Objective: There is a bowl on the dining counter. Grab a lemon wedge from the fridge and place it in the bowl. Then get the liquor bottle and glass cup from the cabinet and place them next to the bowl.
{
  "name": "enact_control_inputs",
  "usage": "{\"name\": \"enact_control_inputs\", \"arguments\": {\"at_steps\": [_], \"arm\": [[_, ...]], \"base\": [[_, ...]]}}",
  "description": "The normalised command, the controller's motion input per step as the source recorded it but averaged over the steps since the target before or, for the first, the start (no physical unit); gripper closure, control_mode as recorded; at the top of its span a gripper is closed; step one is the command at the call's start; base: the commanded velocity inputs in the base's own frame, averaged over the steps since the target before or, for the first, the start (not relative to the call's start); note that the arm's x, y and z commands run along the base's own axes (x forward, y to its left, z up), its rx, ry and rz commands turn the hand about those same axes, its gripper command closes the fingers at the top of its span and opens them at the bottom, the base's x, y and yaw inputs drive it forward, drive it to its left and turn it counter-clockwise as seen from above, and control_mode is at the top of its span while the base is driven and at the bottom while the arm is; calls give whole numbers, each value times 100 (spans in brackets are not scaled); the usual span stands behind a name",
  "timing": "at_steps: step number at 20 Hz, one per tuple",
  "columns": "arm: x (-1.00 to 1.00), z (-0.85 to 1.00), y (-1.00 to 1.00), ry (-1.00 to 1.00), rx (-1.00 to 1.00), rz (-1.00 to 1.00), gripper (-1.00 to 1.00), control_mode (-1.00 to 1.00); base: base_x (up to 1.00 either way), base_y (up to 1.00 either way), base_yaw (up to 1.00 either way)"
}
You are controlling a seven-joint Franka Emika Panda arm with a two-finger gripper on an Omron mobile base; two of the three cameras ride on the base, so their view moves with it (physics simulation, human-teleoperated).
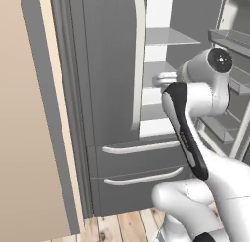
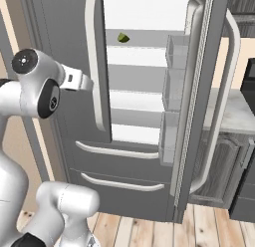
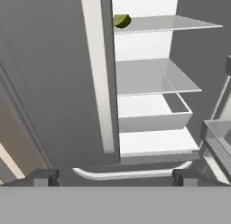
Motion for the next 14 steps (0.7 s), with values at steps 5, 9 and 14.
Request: {"name": "enact_control_inputs", "arguments": {"at_steps": [5, 9, 14], "arm": [[34, 0, 36, -5, 0, 0, -100, -100], [33, 0, 7, 1, 0, 0, -100, -100], [40, 0, -4, 7, 1, 1, -100, -100]], "base": [[0, 0, 0], [0, 0, 0], [0, 0, 0]]}}
